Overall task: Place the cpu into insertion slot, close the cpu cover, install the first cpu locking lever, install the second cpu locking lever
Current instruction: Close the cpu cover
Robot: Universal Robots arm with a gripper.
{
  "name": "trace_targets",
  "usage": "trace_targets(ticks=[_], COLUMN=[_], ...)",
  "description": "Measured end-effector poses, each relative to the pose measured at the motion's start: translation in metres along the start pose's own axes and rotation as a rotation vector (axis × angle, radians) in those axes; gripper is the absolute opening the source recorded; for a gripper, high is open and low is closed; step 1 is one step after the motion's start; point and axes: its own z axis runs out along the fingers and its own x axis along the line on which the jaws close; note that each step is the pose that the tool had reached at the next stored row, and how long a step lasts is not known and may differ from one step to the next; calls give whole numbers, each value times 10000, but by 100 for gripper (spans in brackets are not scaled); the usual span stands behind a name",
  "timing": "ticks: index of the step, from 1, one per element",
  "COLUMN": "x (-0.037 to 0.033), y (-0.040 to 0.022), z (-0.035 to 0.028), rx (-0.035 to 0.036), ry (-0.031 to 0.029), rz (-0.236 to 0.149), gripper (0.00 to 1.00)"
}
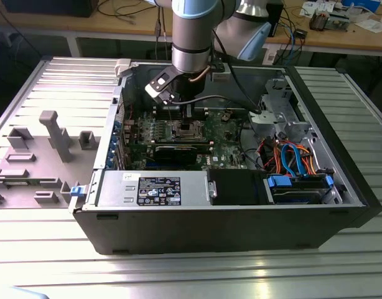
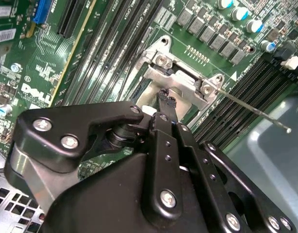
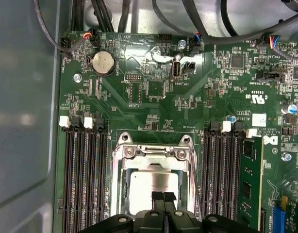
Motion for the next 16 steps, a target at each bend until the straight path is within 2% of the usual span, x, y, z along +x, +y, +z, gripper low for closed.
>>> trace_targets(ticks=[6,16], x=[6,8], y=[-102,-119], z=[39,93], rx=[-1,0], ry=[1,-2], rz=[0,-1], gripper=[11,11])
